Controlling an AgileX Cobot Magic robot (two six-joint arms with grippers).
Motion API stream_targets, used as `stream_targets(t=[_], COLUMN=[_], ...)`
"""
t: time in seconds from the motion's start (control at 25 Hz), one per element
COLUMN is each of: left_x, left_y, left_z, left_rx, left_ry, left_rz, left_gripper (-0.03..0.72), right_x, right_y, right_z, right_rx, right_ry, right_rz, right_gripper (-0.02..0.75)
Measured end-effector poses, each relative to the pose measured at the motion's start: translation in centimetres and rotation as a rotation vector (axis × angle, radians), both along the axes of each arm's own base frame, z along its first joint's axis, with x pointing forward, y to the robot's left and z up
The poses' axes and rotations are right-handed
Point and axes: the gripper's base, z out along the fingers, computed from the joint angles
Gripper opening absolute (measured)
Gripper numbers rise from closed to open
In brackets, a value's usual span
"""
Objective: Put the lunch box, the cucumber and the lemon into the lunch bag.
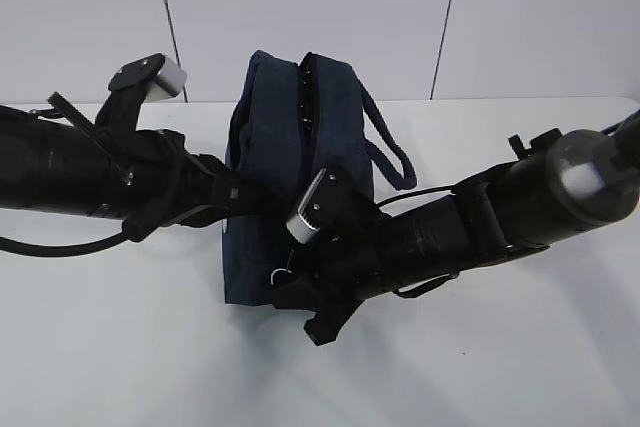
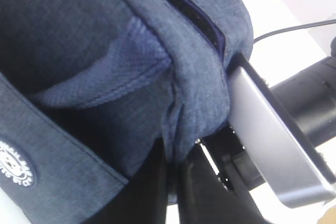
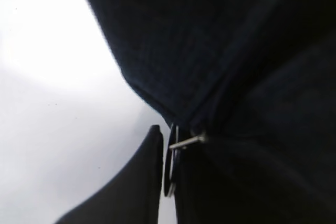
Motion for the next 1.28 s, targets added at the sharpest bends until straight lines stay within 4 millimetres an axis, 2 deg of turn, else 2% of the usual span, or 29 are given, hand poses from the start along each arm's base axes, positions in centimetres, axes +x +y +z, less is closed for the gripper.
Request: stream_targets(t=[0.72,0.92,1.28], left_x=[0.00,0.00,0.00], left_y=[0.00,0.00,0.00], left_z=[0.00,0.00,0.00], left_rx=[0.000,0.000,0.000], left_ry=[0.000,0.000,0.000], left_rz=[0.000,0.000,0.000], left_gripper=[-0.004,-0.005,-0.005], right_x=[0.35,0.35,0.48], right_y=[0.30,0.30,0.21], right_z=[0.50,0.50,0.42], right_rx=[0.023,0.024,0.027], right_ry=[-0.013,-0.008,0.052], right_rz=[0.009,0.005,-0.053], right_gripper=[0.072,0.008,0.008])
